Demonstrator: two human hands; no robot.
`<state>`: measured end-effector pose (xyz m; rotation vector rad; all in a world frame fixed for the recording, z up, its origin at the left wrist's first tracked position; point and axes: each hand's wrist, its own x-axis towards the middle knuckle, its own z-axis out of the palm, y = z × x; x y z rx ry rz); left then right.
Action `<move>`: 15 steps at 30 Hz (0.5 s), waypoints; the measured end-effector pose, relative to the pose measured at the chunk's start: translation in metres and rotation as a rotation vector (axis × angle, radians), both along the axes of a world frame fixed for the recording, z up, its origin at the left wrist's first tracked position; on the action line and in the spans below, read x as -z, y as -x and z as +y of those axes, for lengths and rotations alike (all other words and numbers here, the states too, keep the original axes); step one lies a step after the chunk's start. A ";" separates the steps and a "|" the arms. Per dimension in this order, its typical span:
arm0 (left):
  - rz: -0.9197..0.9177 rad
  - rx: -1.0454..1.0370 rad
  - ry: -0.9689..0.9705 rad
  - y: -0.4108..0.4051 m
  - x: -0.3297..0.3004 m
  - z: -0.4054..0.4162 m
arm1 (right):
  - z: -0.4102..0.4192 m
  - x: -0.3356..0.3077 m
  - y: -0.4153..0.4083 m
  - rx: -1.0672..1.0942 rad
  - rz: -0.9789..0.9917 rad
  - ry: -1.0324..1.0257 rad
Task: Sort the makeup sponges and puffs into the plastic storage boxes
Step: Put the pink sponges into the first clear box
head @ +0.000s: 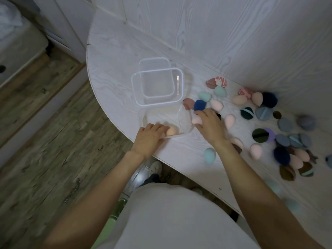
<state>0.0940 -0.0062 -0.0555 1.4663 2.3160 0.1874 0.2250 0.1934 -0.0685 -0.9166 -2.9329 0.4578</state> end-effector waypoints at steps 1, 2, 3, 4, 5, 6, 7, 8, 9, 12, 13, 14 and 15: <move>-0.004 -0.001 -0.005 0.000 0.000 0.000 | -0.002 -0.005 -0.005 0.072 0.097 0.041; -0.005 -0.001 -0.007 0.000 0.000 0.000 | -0.007 -0.012 -0.008 0.136 0.207 0.129; -0.004 0.003 -0.007 0.000 0.001 0.000 | -0.013 -0.021 -0.010 0.180 0.307 0.255; -0.003 0.008 -0.005 -0.001 0.002 0.000 | -0.020 -0.031 -0.009 0.188 0.369 0.384; -0.005 0.011 0.000 0.000 0.003 0.000 | -0.029 -0.040 -0.006 0.151 0.383 0.454; -0.006 0.015 0.007 0.000 0.003 0.000 | -0.036 -0.044 -0.002 0.082 0.351 0.432; -0.006 0.018 0.016 0.000 0.004 0.001 | -0.041 -0.044 0.003 -0.001 0.291 0.330; -0.005 0.019 0.020 0.001 0.004 0.001 | -0.045 -0.040 0.009 -0.074 0.226 0.192; -0.004 0.018 0.021 0.002 0.004 0.001 | -0.047 -0.035 0.015 -0.123 0.161 0.063; -0.008 0.022 0.016 0.002 0.003 0.000 | -0.046 -0.021 0.033 -0.186 -0.031 -0.118; -0.003 0.028 0.015 0.002 0.003 0.000 | -0.046 -0.019 0.037 -0.190 -0.081 -0.156; 0.004 0.033 0.015 0.001 0.002 0.000 | -0.045 -0.018 0.039 -0.196 -0.107 -0.193; 0.012 0.034 0.017 0.001 0.002 0.000 | -0.044 -0.017 0.040 -0.202 -0.130 -0.211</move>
